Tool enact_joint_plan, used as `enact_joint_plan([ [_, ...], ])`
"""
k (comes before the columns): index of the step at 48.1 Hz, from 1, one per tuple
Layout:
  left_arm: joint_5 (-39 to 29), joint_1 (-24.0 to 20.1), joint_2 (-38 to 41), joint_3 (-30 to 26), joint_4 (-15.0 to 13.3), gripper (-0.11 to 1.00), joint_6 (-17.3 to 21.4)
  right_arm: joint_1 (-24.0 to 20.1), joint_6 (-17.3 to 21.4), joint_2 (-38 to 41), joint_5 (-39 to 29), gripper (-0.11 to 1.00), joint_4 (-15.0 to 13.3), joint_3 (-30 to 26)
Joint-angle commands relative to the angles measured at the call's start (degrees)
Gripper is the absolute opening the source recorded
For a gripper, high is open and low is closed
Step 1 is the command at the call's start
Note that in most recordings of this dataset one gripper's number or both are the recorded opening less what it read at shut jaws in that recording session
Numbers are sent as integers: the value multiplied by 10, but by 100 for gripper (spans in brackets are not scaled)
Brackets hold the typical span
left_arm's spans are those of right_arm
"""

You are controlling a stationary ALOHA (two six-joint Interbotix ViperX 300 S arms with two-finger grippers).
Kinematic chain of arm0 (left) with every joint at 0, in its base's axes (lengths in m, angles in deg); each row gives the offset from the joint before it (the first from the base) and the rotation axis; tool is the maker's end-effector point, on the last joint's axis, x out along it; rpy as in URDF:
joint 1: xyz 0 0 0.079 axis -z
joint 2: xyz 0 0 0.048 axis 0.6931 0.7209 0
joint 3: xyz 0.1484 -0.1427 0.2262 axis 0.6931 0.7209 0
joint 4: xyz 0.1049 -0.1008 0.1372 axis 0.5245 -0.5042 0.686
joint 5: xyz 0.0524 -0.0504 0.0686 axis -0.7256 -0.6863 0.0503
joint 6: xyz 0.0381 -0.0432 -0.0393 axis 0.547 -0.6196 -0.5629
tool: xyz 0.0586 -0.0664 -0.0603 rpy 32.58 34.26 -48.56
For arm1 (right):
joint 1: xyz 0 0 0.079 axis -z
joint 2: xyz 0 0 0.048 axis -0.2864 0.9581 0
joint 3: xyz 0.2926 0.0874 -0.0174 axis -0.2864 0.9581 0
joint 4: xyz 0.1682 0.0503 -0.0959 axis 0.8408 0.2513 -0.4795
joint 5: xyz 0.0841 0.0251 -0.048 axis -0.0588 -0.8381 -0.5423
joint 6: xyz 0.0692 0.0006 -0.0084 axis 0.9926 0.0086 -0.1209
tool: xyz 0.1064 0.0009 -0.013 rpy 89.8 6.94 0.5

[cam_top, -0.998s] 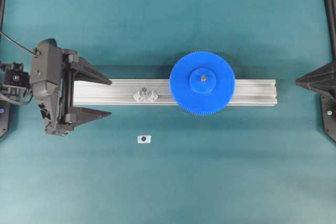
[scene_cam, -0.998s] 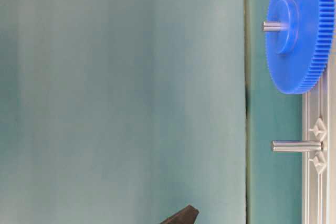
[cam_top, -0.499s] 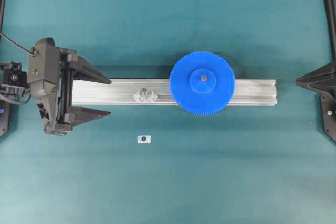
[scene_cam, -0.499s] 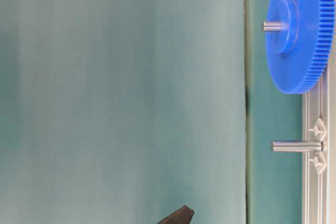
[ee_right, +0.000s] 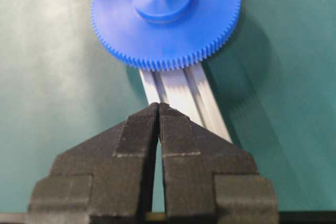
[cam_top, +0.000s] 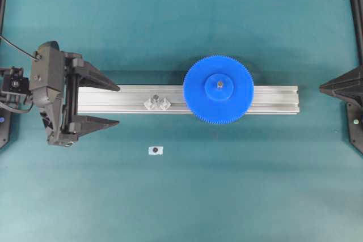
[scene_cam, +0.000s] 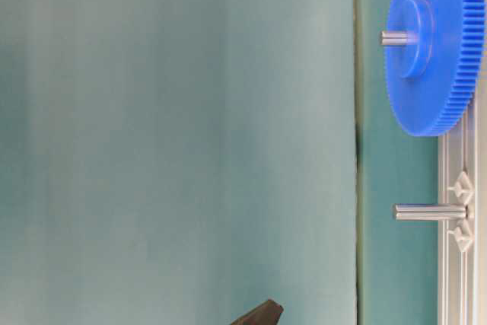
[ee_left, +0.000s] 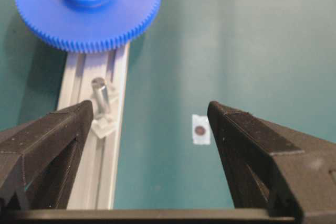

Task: Insert the large gear onto the shaft.

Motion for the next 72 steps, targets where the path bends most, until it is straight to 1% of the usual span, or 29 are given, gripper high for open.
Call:
enact_joint_plan([
  [1, 4, 2, -4, -5, 2, 88, -1, 2, 4, 8, 4, 8, 1, -6],
  [72, -6, 2, -4, -4, 2, 88, -1, 2, 4, 8, 5, 8, 1, -6],
])
